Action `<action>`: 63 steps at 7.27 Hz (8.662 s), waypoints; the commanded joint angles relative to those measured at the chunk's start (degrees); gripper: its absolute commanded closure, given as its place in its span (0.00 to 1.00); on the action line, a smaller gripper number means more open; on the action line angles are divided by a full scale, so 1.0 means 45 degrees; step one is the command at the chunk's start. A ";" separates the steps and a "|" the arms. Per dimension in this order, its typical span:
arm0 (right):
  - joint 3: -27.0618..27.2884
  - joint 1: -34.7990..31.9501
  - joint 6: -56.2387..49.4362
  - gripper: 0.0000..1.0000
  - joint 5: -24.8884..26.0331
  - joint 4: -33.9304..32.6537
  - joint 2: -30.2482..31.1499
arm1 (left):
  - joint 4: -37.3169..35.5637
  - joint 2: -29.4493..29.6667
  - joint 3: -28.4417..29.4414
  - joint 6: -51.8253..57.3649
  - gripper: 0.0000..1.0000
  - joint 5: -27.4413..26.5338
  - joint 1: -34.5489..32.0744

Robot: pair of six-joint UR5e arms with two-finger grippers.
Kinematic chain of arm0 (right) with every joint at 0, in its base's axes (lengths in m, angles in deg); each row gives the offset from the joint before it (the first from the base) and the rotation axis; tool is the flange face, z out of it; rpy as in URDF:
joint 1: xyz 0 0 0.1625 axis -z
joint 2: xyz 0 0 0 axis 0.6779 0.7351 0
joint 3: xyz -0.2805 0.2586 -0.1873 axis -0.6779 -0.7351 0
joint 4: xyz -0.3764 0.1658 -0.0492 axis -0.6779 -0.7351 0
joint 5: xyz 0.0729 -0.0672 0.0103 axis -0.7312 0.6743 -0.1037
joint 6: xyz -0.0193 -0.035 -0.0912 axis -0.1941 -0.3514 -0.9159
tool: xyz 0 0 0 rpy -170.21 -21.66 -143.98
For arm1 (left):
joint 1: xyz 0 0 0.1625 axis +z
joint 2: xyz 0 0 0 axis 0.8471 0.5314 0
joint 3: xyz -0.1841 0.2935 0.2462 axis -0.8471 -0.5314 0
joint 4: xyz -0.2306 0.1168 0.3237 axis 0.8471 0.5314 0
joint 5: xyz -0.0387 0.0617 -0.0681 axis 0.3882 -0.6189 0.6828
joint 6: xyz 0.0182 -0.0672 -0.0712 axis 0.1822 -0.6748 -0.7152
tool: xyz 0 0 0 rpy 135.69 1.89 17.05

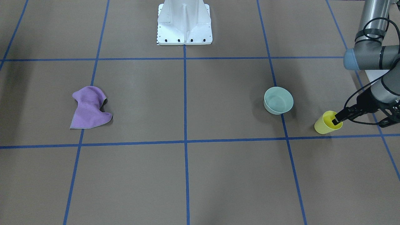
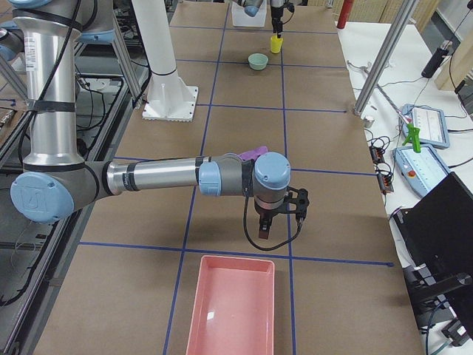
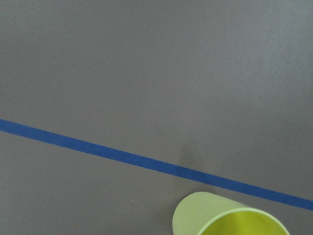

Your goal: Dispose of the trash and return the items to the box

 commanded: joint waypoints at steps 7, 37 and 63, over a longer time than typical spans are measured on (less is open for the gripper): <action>0.0846 0.0613 0.0079 0.00 -0.0726 -0.0039 -0.0005 | 0.0345 -0.0027 -0.0036 -0.0110 1.00 0.1916 -0.0511; 0.4659 0.6636 0.6760 1.00 0.2910 0.0176 -0.2544 | -0.4422 -0.4576 -0.0173 1.3581 1.00 0.0478 -0.6162; 0.5265 0.0246 -0.1443 1.00 0.3863 -0.2461 0.1245 | 0.0012 -0.1217 -0.4217 -0.4603 0.02 -0.3408 0.4423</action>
